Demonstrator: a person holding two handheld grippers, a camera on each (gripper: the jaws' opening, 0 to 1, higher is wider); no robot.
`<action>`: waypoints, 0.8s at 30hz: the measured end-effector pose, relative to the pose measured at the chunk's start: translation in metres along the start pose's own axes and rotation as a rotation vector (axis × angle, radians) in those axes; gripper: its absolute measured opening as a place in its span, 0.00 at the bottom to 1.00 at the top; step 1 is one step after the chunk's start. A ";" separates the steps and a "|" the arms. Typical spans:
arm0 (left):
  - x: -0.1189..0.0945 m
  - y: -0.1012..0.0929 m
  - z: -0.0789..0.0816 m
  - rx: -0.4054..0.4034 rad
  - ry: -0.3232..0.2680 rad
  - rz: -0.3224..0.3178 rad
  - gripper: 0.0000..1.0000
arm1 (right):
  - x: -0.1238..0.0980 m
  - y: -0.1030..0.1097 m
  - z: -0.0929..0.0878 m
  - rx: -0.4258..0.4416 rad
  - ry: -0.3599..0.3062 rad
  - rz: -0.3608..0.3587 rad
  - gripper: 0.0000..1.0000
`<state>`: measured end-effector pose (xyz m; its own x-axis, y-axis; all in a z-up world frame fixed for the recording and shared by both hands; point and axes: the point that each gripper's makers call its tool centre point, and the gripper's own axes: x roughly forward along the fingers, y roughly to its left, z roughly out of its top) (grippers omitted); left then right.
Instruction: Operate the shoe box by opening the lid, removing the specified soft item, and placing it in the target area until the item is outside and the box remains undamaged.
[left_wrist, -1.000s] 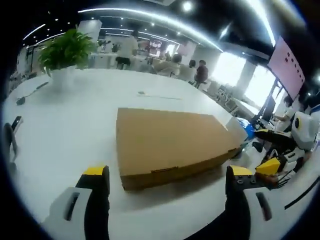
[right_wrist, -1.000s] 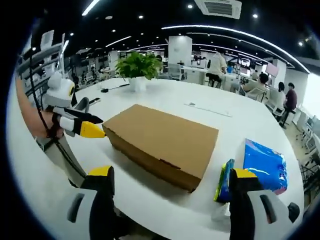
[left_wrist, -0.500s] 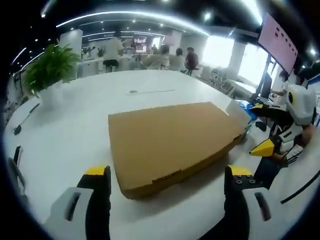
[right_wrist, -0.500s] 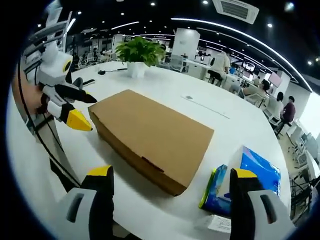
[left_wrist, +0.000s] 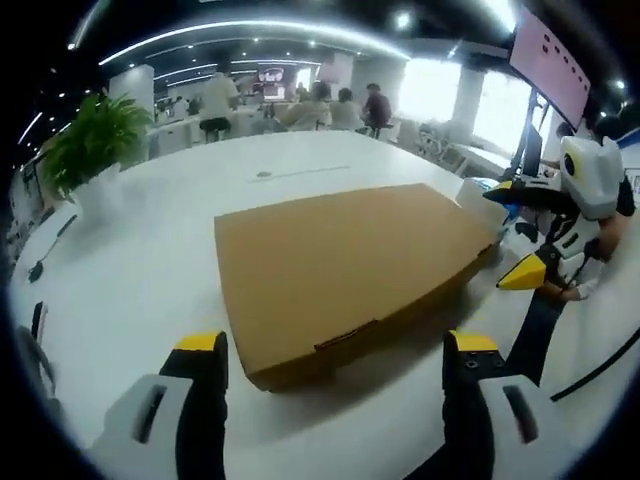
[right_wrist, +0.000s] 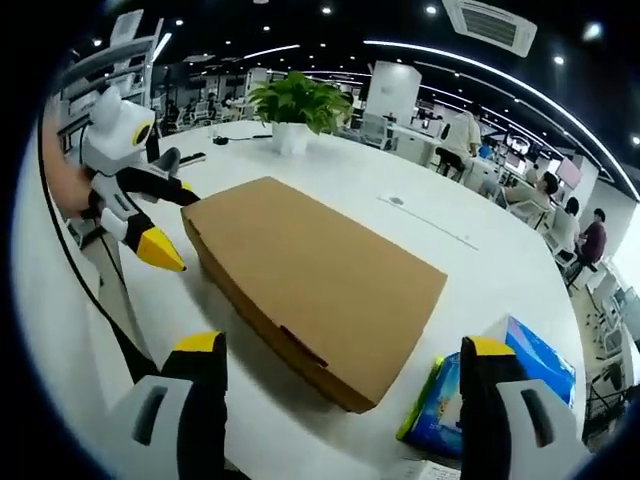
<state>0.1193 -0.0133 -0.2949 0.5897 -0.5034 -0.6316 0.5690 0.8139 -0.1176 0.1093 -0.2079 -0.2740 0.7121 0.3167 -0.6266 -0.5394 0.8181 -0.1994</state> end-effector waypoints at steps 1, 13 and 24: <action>0.001 -0.001 -0.003 -0.001 0.011 -0.007 0.94 | 0.001 -0.001 -0.002 -0.009 0.006 0.006 1.00; 0.007 0.000 -0.005 -0.039 0.026 -0.006 0.94 | -0.001 -0.002 -0.006 0.004 -0.002 0.043 0.94; 0.008 0.005 0.000 -0.019 0.027 0.040 0.86 | 0.012 0.001 -0.008 -0.022 0.029 0.069 0.92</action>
<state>0.1271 -0.0132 -0.3006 0.5957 -0.4624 -0.6567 0.5344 0.8386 -0.1058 0.1136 -0.2077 -0.2874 0.6596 0.3577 -0.6610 -0.5967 0.7840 -0.1711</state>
